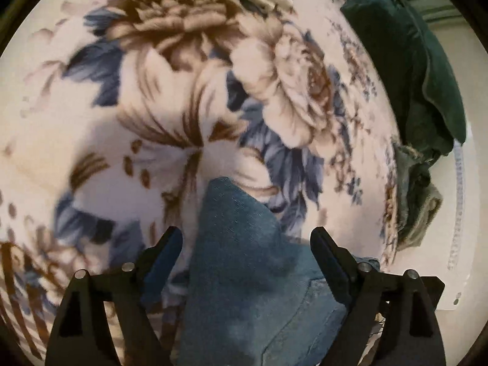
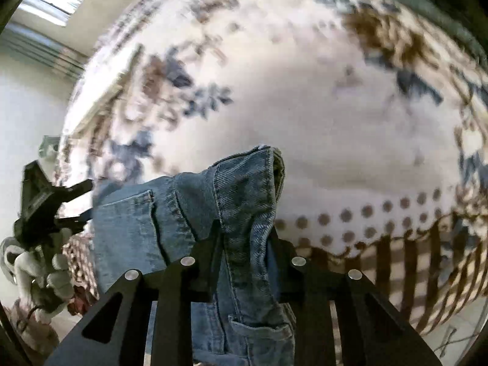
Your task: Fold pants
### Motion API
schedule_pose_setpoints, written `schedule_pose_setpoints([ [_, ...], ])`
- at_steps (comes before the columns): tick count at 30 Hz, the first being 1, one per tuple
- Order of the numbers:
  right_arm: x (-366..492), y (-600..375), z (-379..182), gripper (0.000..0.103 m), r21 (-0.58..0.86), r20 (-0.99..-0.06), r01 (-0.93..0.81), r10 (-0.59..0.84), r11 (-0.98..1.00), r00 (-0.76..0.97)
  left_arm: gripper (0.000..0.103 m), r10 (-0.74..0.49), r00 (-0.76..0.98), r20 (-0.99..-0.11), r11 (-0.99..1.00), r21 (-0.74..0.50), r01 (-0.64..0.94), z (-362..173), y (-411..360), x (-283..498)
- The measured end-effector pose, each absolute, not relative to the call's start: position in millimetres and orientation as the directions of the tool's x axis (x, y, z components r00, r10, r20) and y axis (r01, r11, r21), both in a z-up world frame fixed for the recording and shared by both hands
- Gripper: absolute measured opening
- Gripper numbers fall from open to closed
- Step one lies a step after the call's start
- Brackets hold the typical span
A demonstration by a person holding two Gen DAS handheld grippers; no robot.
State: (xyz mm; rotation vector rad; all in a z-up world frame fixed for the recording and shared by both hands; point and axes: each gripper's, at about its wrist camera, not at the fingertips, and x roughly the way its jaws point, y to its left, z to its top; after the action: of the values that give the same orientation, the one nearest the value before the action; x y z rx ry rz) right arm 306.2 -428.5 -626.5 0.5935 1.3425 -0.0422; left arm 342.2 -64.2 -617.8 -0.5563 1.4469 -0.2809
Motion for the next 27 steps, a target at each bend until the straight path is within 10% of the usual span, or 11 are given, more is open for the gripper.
schedule_pose_setpoints([
  [2, 303.4, -437.2, -635.3, 0.028, 0.396, -0.916, 0.379, 0.330, 0.836, 0.229, 0.070, -0.429, 0.134, -0.893, 0.885, -0.445, -0.136, -624.9, -68.1, 343.8],
  [3, 302.8, -440.6, -635.6, 0.028, 0.400, -0.914, 0.383, 0.335, 0.832, 0.227, 0.038, -0.410, 0.137, -0.902, 0.895, -0.427, -0.130, -628.3, -66.3, 343.4],
  [10, 293.7, -449.0, -644.6, 0.028, 0.370, -0.929, 0.403, 0.320, 0.837, 0.188, 0.020, -0.568, 0.219, -0.793, 0.698, -0.606, -0.383, -658.4, -24.4, 347.7],
  [14, 297.8, -450.4, -648.2, 0.045, 0.417, -0.907, 0.450, 0.396, 0.790, 0.145, 0.030, -0.583, 0.217, -0.783, 0.688, -0.618, -0.380, -645.9, -17.7, 342.2],
  [16, 288.0, -454.6, -644.0, 0.068, 0.444, -0.891, 0.482, 0.429, 0.756, 0.148, 0.054, -0.554, 0.192, -0.810, 0.742, -0.585, -0.327, -631.5, -20.3, 336.6],
  [18, 271.7, -458.8, -636.1, 0.068, 0.463, -0.881, 0.506, 0.442, 0.728, 0.169, 0.091, -0.525, 0.197, -0.828, 0.780, -0.561, -0.279, -616.1, -24.3, 326.9],
  [27, 195.7, -454.4, -685.4, 0.065, 0.481, -0.810, 0.697, 0.573, 0.532, 0.122, 0.092, -0.510, 0.117, -0.852, 0.828, -0.523, -0.201, -606.6, -58.7, 255.4],
])
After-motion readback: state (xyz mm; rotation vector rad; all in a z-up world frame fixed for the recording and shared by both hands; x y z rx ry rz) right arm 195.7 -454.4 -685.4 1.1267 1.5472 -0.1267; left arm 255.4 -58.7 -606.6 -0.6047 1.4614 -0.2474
